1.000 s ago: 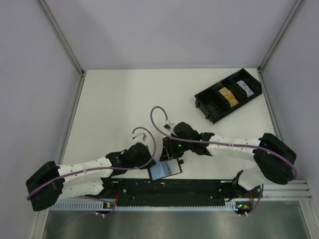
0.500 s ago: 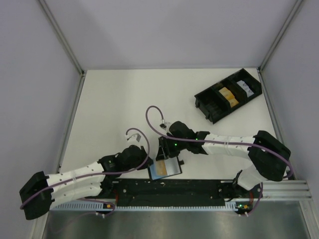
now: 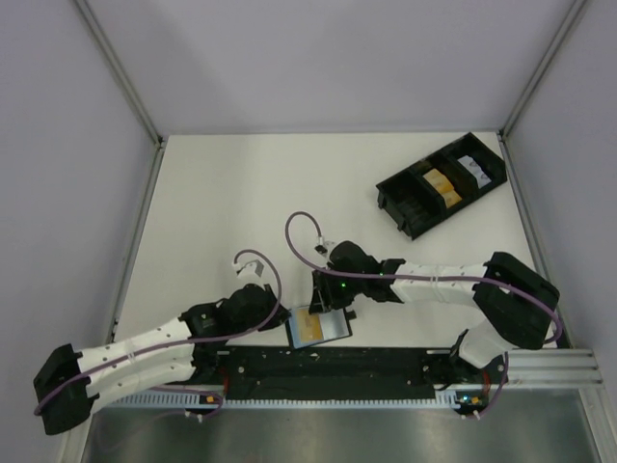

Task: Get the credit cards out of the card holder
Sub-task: Remove the credit card from the card holder.

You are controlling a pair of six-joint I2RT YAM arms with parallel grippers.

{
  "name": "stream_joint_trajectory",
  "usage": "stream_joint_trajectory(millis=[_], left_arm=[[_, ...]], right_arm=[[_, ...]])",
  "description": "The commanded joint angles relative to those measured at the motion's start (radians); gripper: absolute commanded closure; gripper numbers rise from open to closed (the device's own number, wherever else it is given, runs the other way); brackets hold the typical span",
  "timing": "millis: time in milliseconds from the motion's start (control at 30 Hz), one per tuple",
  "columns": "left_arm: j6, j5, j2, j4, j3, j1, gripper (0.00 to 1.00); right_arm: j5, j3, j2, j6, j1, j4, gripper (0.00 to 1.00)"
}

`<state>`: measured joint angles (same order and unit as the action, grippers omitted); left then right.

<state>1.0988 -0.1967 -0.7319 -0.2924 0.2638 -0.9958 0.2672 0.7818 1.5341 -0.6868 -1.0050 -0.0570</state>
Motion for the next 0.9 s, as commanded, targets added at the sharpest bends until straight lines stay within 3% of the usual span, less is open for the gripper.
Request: stream_joint_trajectory(millis=[0, 233, 333, 633, 867], left_arm=[[-0.013, -0.034, 0.069, -0.073, 0.042, -0.003, 0.78], [-0.028, 0.124, -0.036, 0.143, 0.026, -0.003, 0.79], [-0.030, 0.137, -0.112, 0.180, 0.026, -0.003, 0.84], [0.026, 0.103, -0.143, 0.187, -0.043, -0.003, 0.99], [0.033, 0.111, -0.173, 0.185, -0.052, -0.003, 1.00]], right_arm=[[0.035, -0.055, 0.011, -0.025, 0.012, 0.109, 0.57], [0.099, -0.116, 0.027, -0.072, 0.042, 0.244, 0.60], [0.119, -0.139, 0.041, -0.089, 0.055, 0.281, 0.60], [0.170, -0.185, 0.081, -0.115, 0.080, 0.361, 0.65], [0.254, -0.219, 0.127, -0.157, 0.089, 0.499, 0.70]])
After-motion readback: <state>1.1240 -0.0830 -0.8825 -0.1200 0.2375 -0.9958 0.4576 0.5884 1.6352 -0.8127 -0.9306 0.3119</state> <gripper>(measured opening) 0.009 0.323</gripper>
